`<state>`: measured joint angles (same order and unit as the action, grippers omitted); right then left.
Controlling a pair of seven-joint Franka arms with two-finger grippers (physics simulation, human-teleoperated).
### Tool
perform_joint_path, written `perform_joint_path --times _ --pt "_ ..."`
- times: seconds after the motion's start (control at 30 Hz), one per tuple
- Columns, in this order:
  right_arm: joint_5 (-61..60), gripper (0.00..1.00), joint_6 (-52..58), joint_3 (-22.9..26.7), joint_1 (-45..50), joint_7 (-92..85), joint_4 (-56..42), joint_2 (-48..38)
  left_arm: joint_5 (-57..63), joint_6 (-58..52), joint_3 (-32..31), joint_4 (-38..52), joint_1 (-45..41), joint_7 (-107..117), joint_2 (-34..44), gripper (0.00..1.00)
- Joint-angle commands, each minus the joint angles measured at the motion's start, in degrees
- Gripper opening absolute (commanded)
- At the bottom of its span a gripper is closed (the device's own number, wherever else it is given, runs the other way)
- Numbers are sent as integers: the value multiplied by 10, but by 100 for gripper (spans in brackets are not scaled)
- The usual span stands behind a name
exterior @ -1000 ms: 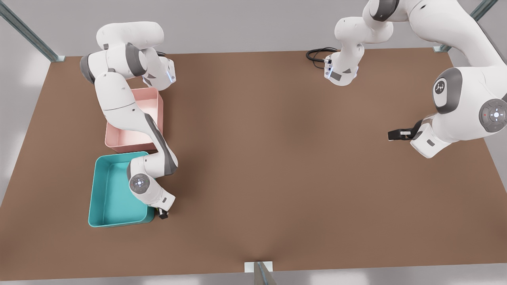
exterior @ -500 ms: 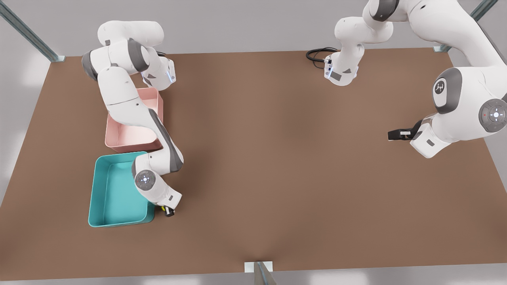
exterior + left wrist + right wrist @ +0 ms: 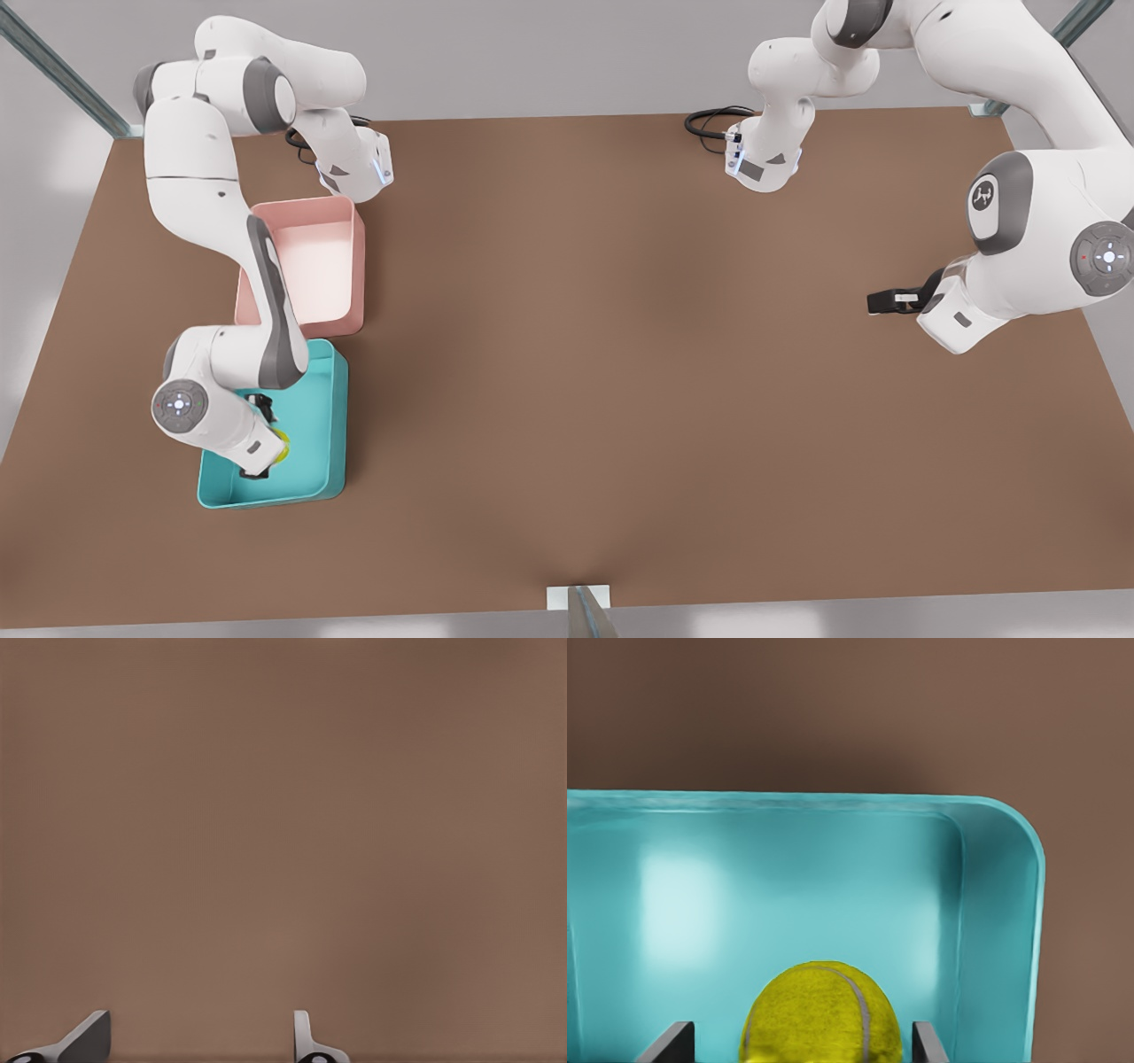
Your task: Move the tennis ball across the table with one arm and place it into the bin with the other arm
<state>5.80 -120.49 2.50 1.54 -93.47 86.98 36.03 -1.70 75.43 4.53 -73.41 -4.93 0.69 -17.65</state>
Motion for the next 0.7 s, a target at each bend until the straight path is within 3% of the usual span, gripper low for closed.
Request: perform_joint_path --times 0.0,0.07,0.2,0.23,0.27,0.3,0.4,0.67 --pt "-21 100 12 0 8 1 -5 3 0 0 0 0 0 0 1 100" --pt "-28 100 26 -3 19 122 -33 4 0 0 0 1 0 0 1 100" --pt "-62 100 355 1 103 861 -211 22 0 0 0 1 0 0 1 100" --pt "-58 100 424 3 116 1022 -233 8 0 0 0 1 0 0 1 100" --pt "4 100 458 -8 131 1112 -206 -69 0 0 0 1 0 0 1 100" --pt "6 100 458 -17 130 1111 -140 -171 0 0 0 1 0 0 1 100" --pt "-3 100 450 -17 98 1107 -74 -292 0 0 0 0 0 0 1 100" --pt "-14 100 447 -17 87 1053 -50 -327 1 0 0 1 0 0 1 100"
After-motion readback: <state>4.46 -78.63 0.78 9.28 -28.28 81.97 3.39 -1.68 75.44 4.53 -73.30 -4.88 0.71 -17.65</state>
